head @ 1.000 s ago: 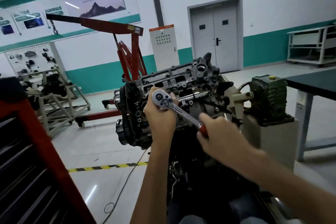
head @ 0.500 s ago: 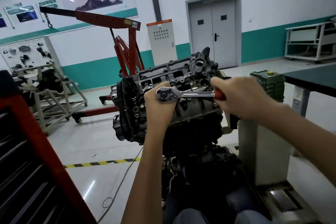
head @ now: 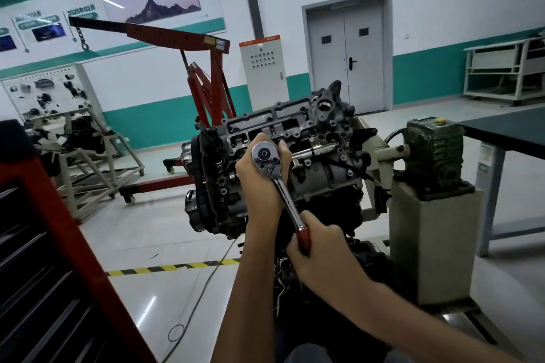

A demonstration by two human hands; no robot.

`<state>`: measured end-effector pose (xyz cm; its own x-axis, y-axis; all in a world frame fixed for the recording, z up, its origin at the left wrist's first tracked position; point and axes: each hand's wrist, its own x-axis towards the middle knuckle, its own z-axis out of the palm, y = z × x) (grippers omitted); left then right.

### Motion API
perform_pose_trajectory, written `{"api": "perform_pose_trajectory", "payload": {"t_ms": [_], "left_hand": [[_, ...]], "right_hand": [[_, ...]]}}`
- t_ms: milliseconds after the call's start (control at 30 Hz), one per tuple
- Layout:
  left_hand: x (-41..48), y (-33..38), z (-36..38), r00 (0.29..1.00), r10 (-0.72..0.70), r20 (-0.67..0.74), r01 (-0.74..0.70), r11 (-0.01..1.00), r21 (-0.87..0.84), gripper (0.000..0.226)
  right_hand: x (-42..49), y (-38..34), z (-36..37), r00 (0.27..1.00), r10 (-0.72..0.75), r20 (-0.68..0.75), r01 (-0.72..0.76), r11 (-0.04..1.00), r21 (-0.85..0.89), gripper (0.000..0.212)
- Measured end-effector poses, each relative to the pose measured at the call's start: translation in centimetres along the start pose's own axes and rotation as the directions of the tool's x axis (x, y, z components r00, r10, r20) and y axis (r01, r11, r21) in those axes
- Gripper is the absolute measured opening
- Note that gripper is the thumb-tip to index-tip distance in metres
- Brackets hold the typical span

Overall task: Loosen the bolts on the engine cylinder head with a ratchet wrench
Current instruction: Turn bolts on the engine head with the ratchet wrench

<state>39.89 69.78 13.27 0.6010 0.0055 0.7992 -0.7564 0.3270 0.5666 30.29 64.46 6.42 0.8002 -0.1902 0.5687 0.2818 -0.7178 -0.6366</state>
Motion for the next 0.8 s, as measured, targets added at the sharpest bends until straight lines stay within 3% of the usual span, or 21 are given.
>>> {"api": "perform_pose_trajectory", "payload": {"t_ms": [67, 167, 267, 333, 400, 500, 567, 633, 700, 800], "left_hand": [[0.3, -0.1, -0.5, 0.999, 0.019, -0.043, -0.016, 0.998, 0.063, 0.039], [0.3, 0.1, -1.4, 0.999, -0.002, -0.053, 0.006, 0.997, 0.073, 0.036], [0.7, 0.9, -1.6, 0.999, 0.014, 0.044, -0.02, 0.99, 0.138, 0.035], [0.8, 1.1, -1.5, 0.995, 0.026, 0.096, -0.044, 0.981, 0.187, 0.034], [0.8, 0.8, -1.7, 0.997, 0.011, 0.077, -0.025, 0.982, 0.185, 0.031], [0.2, 0.3, -1.2, 0.998, 0.025, 0.056, -0.034, 0.984, 0.172, 0.03], [-0.3, 0.1, -0.3, 0.997, 0.047, 0.064, -0.057, 0.983, 0.173, 0.035], [-0.8, 0.0, 0.4, 0.997, 0.038, 0.066, -0.048, 0.987, 0.156, 0.04], [-0.8, -0.1, 0.5, 0.995, 0.04, 0.087, -0.054, 0.985, 0.164, 0.04], [-0.5, 0.0, 0.5, 0.996, 0.038, 0.079, -0.052, 0.98, 0.193, 0.042]], "right_hand": [[1.1, 0.5, -2.7, 0.993, -0.08, 0.087, 0.094, 0.98, -0.177, 0.019], [4.1, 0.2, -7.7, 0.948, -0.187, 0.256, 0.29, 0.836, -0.466, 0.016], [7.8, -0.9, -12.0, 0.918, -0.326, 0.226, 0.383, 0.581, -0.718, 0.013], [8.9, -1.2, -13.0, 0.919, -0.343, 0.194, 0.36, 0.53, -0.768, 0.015], [8.0, -0.8, -12.0, 0.94, -0.288, 0.183, 0.322, 0.571, -0.755, 0.013], [4.6, 0.6, -9.1, 0.978, -0.204, 0.046, 0.182, 0.721, -0.669, 0.018], [2.2, 1.3, -6.5, 0.998, -0.059, -0.004, 0.05, 0.871, -0.489, 0.021], [0.2, 1.3, -3.0, 0.998, 0.058, -0.001, -0.057, 0.981, -0.186, 0.022], [-0.9, 0.8, -0.1, 0.993, 0.097, -0.065, -0.098, 0.995, -0.016, 0.028], [-0.5, 1.0, -0.6, 0.996, 0.072, -0.058, -0.072, 0.997, -0.012, 0.034]]}}
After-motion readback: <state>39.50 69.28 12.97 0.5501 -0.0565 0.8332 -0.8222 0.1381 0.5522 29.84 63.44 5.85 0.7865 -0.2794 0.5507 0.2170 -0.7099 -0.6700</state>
